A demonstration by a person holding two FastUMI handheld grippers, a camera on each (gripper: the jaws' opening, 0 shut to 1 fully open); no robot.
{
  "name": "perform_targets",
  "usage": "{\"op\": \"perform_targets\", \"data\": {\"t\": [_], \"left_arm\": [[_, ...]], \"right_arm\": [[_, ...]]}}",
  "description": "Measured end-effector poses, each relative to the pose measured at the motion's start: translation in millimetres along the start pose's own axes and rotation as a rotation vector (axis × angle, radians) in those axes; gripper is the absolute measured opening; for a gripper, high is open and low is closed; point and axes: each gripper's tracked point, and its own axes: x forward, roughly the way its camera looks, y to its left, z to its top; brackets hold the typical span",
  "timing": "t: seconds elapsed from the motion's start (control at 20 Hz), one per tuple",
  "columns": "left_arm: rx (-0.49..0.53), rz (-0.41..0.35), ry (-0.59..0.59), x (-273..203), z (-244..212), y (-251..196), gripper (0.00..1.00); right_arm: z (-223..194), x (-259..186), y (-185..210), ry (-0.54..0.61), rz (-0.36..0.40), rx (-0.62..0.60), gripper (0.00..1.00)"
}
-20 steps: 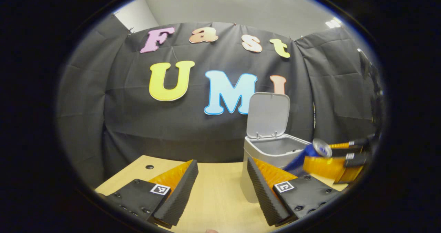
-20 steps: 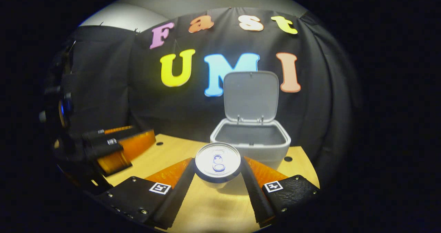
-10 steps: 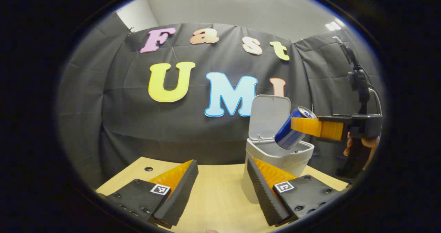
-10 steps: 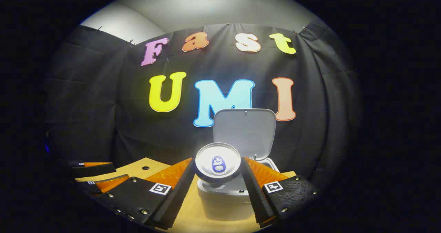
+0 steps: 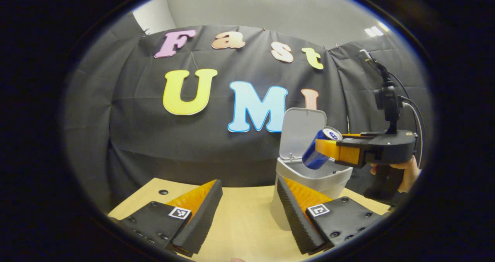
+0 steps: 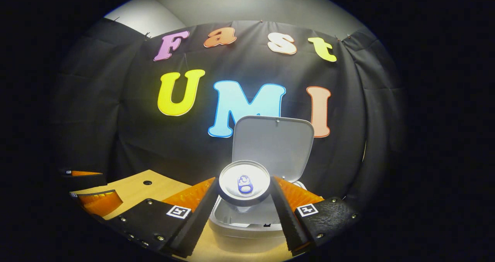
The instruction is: Press the lid of the desktop garbage bin to open it, pick up the crumpled paper on the desktop and throw it into the bin, then pick up the pop can on the desktop and drop it into the bin, and finally close the garbage bin lid.
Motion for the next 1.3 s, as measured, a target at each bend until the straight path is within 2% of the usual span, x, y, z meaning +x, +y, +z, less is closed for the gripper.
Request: {"op": "perform_targets", "data": {"t": [0.05,0.1,0.45,0.85,1.1,1.3], "left_arm": [[-0.002,0.011,0.005,0,-1,1,0.91],[-0.004,0.019,0.006,1,-1,3,0.96],[-0.030,0.051,0.008,0,-4,-1,0.96],[-0.024,0.085,0.018,-4,-8,-3,0.96],[-0.014,0.096,0.014,-1,-4,-4,0.96],[-0.004,0.097,0.015,0,-3,-4,0.96]], "right_arm": [[0,2,-2,0.001,-0.003,-0.003,0.84],[1,2,-5,-0.004,-0.007,-0.006,0.84],[12,9,-21,-0.025,0.001,-0.010,0.85],[8,39,-20,-0.030,0.023,-0.096,0.85],[17,38,-18,-0.056,0.033,-0.086,0.94],[34,44,-24,-0.078,0.020,-0.073,0.93]]}}
